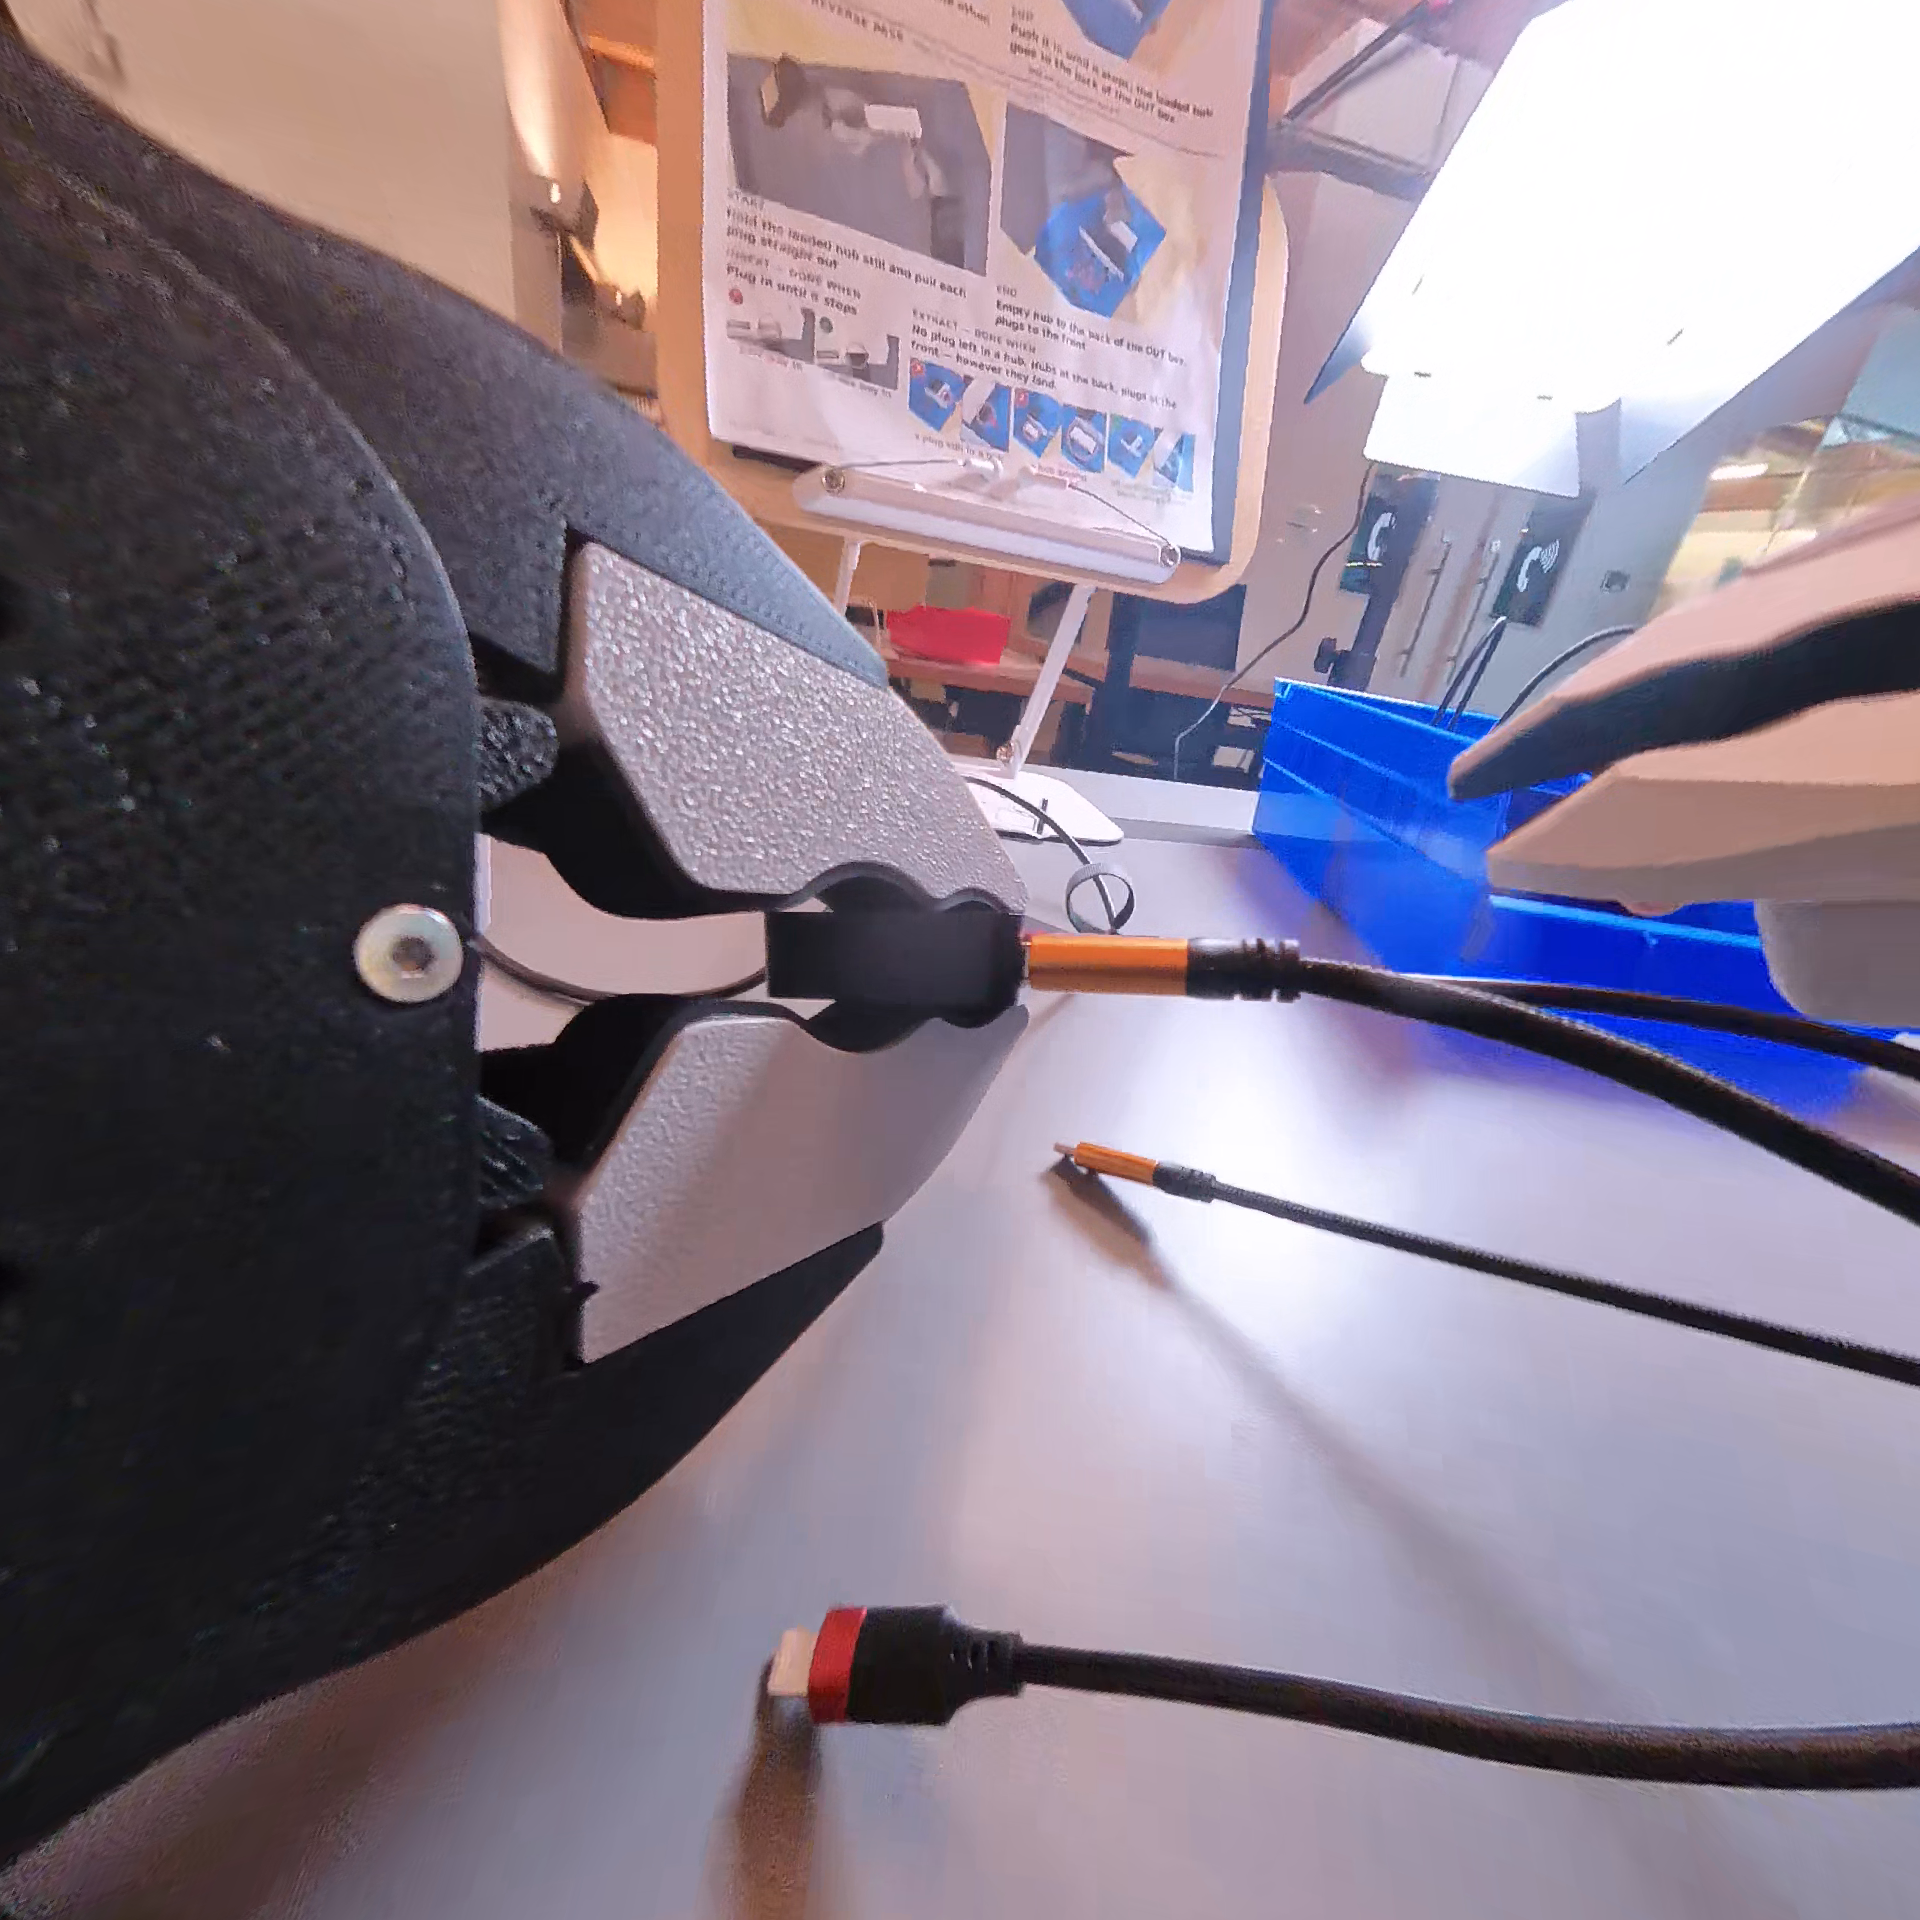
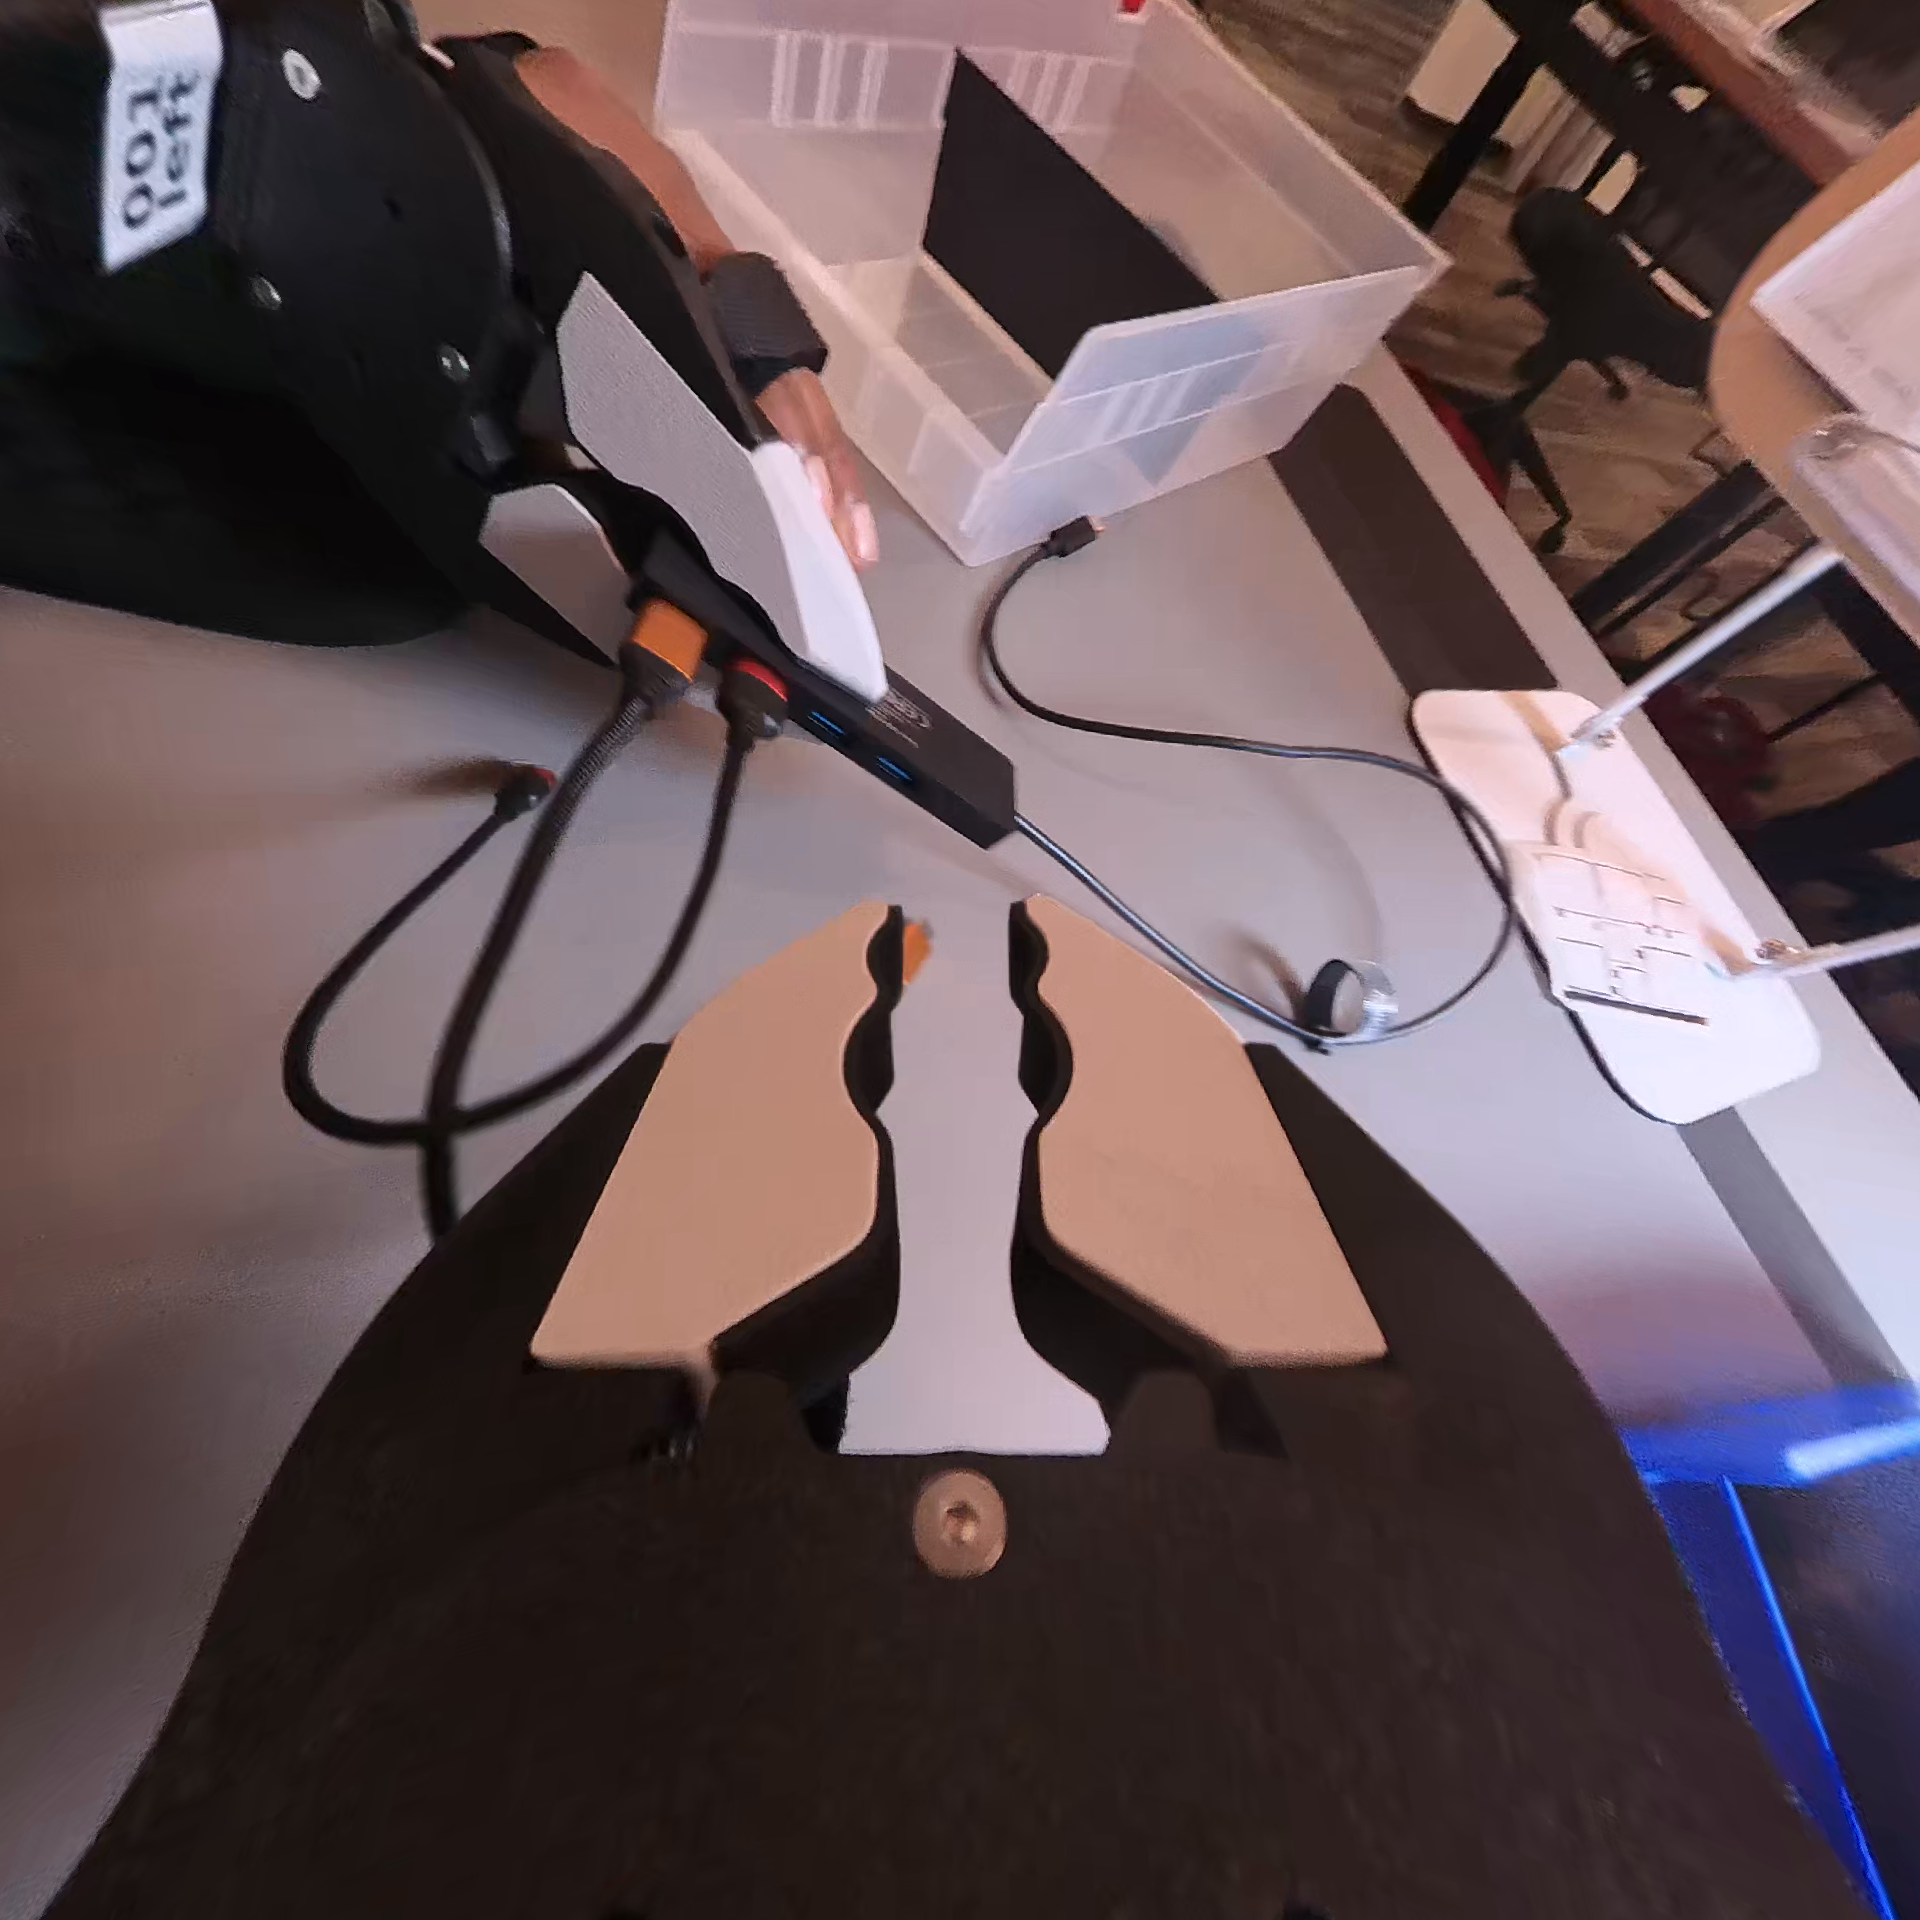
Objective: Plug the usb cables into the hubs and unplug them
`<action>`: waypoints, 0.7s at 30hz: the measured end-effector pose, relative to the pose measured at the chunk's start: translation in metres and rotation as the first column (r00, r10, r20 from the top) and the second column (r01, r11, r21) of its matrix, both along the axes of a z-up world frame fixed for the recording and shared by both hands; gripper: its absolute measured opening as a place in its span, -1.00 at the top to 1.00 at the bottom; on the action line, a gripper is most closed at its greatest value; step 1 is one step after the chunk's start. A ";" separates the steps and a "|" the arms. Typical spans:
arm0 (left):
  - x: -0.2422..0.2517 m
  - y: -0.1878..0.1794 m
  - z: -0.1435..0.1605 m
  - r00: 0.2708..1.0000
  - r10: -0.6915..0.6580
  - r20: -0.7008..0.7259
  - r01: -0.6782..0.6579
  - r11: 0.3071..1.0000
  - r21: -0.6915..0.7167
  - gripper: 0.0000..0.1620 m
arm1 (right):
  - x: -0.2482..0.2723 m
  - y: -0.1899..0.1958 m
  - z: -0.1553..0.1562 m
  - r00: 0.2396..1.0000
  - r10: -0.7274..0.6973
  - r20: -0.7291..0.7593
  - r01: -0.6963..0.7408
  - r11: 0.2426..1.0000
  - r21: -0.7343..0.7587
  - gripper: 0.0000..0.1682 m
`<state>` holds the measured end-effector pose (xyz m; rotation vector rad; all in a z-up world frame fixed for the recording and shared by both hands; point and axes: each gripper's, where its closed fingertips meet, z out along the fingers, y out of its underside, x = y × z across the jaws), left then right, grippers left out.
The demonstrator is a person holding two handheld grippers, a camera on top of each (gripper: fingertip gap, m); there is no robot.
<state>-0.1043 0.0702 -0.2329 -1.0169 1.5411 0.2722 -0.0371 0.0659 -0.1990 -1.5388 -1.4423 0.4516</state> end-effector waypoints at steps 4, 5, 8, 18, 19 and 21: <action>0.005 -0.004 0.013 0.986 -0.038 0.162 0.057 0.992 -0.115 0.86 | 0.012 0.011 0.000 1.000 -0.011 0.004 0.010 0.998 0.066 0.74; 0.008 -0.006 0.017 0.979 -0.051 0.199 0.080 0.987 -0.141 0.86 | 0.012 0.011 -0.001 1.000 0.004 0.009 -0.004 0.995 0.099 0.73; 0.021 -0.012 0.027 0.964 -0.089 0.252 0.133 0.977 -0.164 0.86 | 0.008 0.012 -0.010 0.997 0.053 0.059 -0.064 0.975 0.215 0.63; 0.066 -0.020 0.030 0.979 -0.107 0.171 0.137 0.976 -0.170 0.86 | -0.014 0.008 -0.023 0.973 0.142 0.180 -0.211 0.865 0.455 0.77; 0.067 -0.019 0.029 0.982 -0.092 0.163 0.123 0.975 -0.187 0.86 | -0.013 0.009 -0.024 0.972 0.147 0.184 -0.218 0.860 0.461 0.83; 0.068 -0.016 0.026 0.984 -0.052 0.170 0.094 0.964 -0.250 0.85 | -0.010 0.010 -0.026 0.971 0.149 0.187 -0.219 0.870 0.441 0.85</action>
